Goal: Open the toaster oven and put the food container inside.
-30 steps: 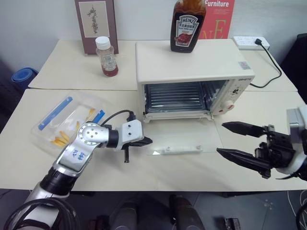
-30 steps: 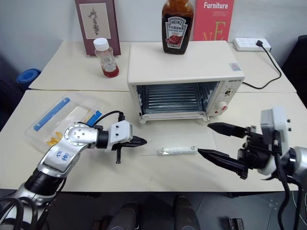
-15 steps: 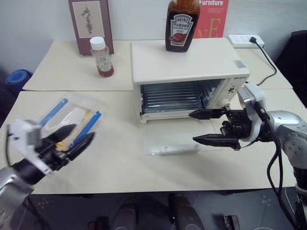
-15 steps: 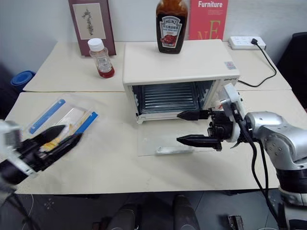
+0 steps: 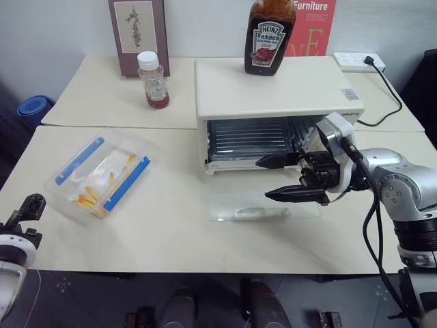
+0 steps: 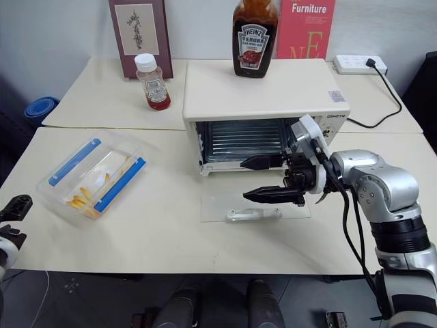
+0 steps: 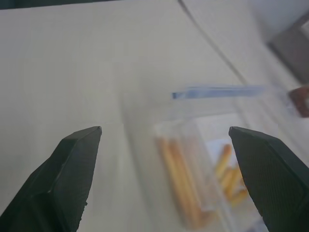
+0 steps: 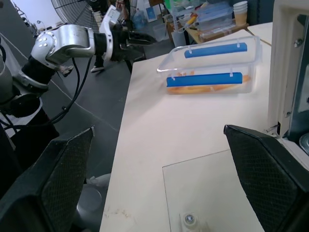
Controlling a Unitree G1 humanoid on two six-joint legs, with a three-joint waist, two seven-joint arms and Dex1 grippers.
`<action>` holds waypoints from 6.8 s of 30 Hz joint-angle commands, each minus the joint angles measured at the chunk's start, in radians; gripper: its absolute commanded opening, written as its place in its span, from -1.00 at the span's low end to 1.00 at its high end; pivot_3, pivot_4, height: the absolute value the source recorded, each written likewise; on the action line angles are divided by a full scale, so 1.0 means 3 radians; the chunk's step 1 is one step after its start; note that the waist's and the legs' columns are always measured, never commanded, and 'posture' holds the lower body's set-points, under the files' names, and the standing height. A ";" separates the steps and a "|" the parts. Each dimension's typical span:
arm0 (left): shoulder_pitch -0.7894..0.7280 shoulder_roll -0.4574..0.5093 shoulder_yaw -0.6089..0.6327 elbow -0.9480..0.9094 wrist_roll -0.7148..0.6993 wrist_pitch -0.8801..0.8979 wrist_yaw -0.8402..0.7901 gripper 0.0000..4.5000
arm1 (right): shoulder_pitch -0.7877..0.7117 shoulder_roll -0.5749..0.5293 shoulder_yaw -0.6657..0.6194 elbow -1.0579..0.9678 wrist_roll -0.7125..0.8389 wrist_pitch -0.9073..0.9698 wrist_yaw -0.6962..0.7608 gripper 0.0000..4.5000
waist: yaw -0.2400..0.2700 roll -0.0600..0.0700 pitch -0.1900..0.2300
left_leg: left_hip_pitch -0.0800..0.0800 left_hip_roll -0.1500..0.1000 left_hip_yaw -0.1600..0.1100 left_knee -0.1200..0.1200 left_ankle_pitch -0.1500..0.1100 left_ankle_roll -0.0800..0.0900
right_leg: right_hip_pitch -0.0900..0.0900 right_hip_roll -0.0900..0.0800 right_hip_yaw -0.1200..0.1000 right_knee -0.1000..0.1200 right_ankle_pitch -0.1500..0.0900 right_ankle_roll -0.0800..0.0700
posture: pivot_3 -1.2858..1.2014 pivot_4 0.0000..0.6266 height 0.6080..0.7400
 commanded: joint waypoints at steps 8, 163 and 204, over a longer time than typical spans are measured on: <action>-0.0324 0.0497 -0.0711 0.0396 -0.0666 -0.0206 0.0689 0.99 | 0.0230 -0.0011 -0.0335 -0.0409 0.0187 0.0210 -0.0246 1.00 | -0.0039 0.0005 -0.0004 | -0.0002 0.0005 0.0012 -0.0009 -0.0002 -0.0002 | -0.0009 0.0000 0.0006 -0.0006 0.0002 -0.0003 | 0.03 -0.52 1.00; -0.2592 0.0989 -0.3398 0.1200 0.3451 0.0246 -0.7541 -0.99 | 0.2570 0.0165 -0.0849 -0.2174 0.0291 -0.0164 -0.2244 -0.98 | -0.0041 -0.0009 -0.0001 | -0.0006 0.0006 0.0006 0.0000 -0.0003 0.0026 | -0.0003 0.0012 0.0009 0.0000 0.0001 0.0004 | 0.03 -0.52 1.00; -0.2762 -0.0408 -0.3323 0.1580 0.4245 -0.0161 -0.5627 -0.99 | 0.1386 0.0330 -0.0667 -0.0997 -0.0370 -0.0132 -0.2401 -0.98 | -0.0054 -0.0006 -0.0003 | -0.0001 -0.0001 0.0012 0.0003 0.0000 0.0022 | -0.0003 0.0005 0.0013 0.0005 0.0005 0.0010 | 0.03 -0.52 1.00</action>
